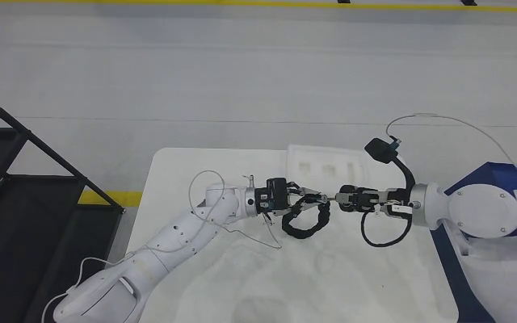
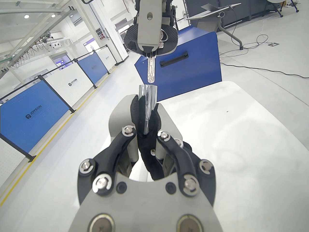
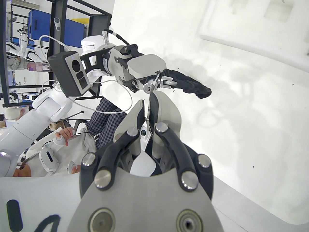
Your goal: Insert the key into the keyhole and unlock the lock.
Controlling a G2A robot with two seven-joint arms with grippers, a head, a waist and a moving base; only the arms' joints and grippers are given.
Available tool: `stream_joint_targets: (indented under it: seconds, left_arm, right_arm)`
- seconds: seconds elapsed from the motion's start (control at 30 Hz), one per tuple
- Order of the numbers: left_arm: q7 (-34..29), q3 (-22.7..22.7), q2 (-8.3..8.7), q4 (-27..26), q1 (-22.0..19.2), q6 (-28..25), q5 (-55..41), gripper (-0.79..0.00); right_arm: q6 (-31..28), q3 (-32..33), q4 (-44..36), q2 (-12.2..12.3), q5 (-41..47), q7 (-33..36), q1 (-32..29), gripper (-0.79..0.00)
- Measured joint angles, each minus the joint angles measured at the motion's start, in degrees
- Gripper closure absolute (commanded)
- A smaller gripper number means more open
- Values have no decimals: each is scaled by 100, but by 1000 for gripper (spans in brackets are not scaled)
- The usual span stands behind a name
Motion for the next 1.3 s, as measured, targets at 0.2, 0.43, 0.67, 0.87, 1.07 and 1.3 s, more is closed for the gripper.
stream_joint_targets:
  seconds: [0.2, 0.43, 0.67, 0.87, 1.07, 1.3]
  left_arm:
    - [21, -26, -27, 30, 20, -51, 33, 0]
    - [32, -58, -56, 79, 43, -82, 69, 0]
    - [47, -101, -77, 88, 61, -116, 123, 0]
    - [57, -140, -87, 78, 79, -137, 175, 0]
    - [35, -161, -104, 60, 99, -147, 228, 0]
    - [29, -193, -123, 63, 110, -173, 268, 0]
  right_arm:
    - [-6, -51, 12, 25, -5, -29, -1, 0]
    - [-14, -96, 26, 48, 42, -84, 23, 0]
    - [-10, -151, 67, 75, 32, -106, 56, 0]
    - [-17, -184, 96, 94, 70, -129, 74, 0]
    - [-27, -230, 115, 113, 95, -141, 102, 0]
    - [-17, -272, 123, 135, 124, -177, 125, 0]
